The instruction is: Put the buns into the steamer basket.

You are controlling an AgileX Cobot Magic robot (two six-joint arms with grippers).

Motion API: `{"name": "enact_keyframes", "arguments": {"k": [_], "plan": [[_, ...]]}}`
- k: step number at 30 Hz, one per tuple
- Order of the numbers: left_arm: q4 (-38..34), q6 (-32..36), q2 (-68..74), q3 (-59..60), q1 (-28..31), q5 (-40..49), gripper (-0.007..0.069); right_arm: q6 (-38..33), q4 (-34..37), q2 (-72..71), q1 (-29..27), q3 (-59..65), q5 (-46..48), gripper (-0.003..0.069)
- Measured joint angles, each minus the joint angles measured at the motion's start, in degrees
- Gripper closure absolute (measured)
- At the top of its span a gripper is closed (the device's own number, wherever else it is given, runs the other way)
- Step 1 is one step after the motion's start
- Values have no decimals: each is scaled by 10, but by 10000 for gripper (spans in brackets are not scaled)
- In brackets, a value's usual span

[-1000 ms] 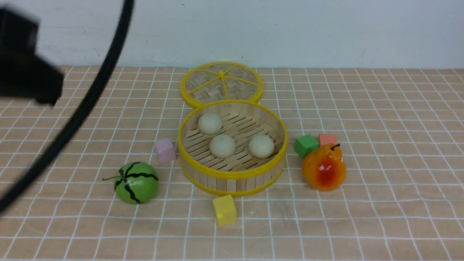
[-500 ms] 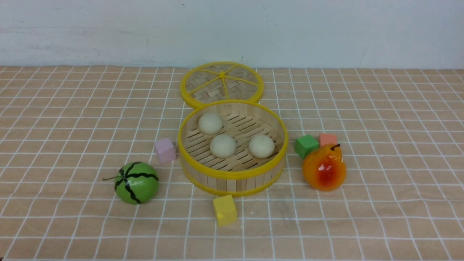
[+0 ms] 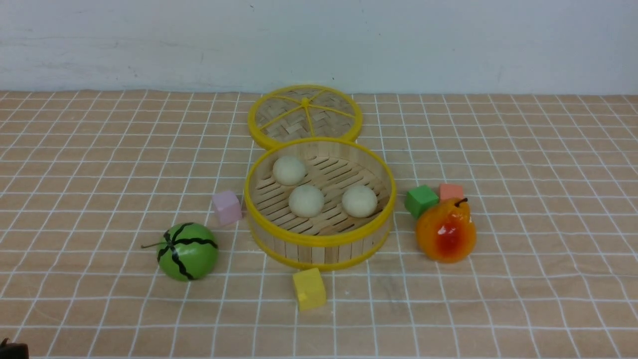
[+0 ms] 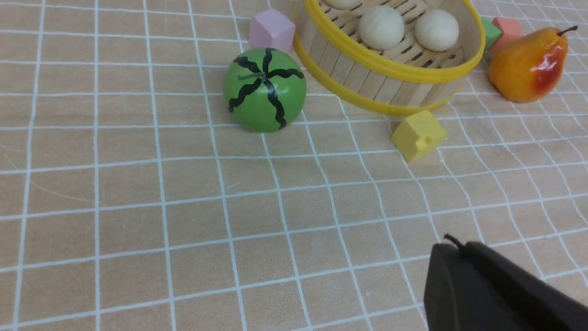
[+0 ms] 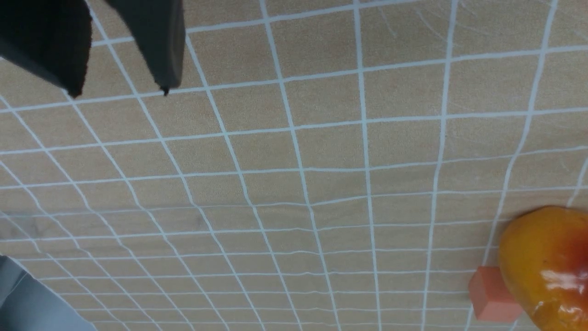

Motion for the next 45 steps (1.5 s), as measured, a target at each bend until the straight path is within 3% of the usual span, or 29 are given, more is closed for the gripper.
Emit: {"name": "enact_keyframes", "arguments": {"k": [9,14,20,29,45], "plan": [[25,-3,0,0,0,-31,638,0,0,0,0,0,0,418],[55,-10,-16,27,2,-105,637,0,0,0,0,0,0,418],[69,-13,-131,148,53,-205,634,0,0,0,0,0,0,418],[43,-13,-190,316,109,-215,627,0,0,0,0,0,0,418],[25,-15,-190,320,112,-226,611,0,0,0,0,0,0,418]]}}
